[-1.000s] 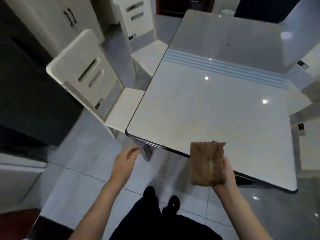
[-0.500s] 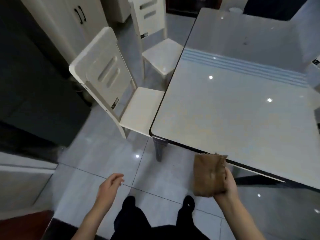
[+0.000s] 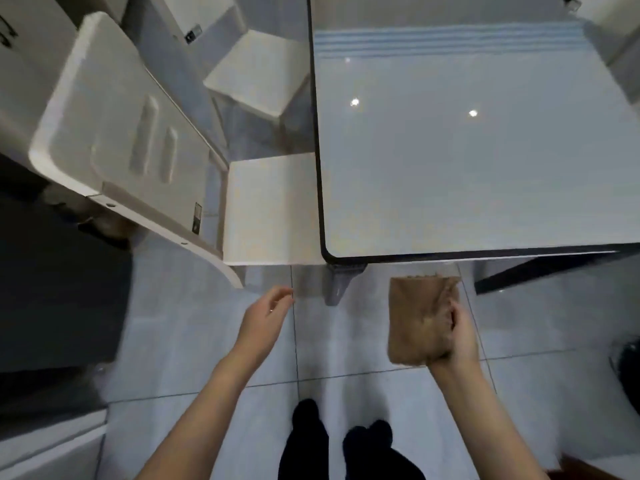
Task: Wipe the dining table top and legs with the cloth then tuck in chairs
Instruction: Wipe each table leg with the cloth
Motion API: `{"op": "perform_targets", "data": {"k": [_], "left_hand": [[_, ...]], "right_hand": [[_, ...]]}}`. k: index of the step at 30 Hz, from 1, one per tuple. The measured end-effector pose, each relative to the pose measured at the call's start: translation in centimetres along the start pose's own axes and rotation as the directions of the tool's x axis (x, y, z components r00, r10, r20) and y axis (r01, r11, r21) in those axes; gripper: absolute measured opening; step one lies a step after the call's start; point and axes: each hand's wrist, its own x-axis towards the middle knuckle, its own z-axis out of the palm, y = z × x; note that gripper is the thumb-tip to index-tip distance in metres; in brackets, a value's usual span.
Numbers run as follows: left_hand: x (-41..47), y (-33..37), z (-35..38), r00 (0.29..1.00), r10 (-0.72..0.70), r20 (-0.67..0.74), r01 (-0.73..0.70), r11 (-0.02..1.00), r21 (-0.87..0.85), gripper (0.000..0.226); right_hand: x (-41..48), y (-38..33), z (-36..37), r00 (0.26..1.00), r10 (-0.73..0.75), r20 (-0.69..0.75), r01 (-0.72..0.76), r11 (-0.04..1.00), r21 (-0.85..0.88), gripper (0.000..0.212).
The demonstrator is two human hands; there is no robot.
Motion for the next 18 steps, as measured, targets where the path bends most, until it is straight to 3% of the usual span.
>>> {"op": "perform_targets", "data": {"k": [5, 11, 15, 18], "left_hand": [[7.0, -5.3, 6.4, 1.0, -0.001, 0.003, 0.002, 0.992, -0.128, 0.035], [15.9, -10.2, 12.7, 0.978, 0.207, -0.006, -0.2, 0.936, -0.291, 0.053], [19.8, -12.9, 14.8, 0.9, 0.436, 0.008, -0.41, 0.851, -0.327, 0.05], [21.7, -14.5, 15.9, 0.82, 0.571, -0.031, -0.543, 0.761, -0.355, 0.034]], "right_hand": [[6.3, 4.0, -0.7, 0.985, -0.145, -0.095, 0.143, 0.989, -0.03, 0.031], [14.5, 8.5, -1.6, 0.918, -0.383, -0.106, 0.383, 0.924, -0.027, 0.021], [19.1, 11.0, -2.4, 0.86, -0.508, -0.042, 0.51, 0.859, 0.049, 0.018], [21.8, 13.0, -2.6, 0.808, -0.588, 0.009, 0.583, 0.803, 0.122, 0.021]]}}
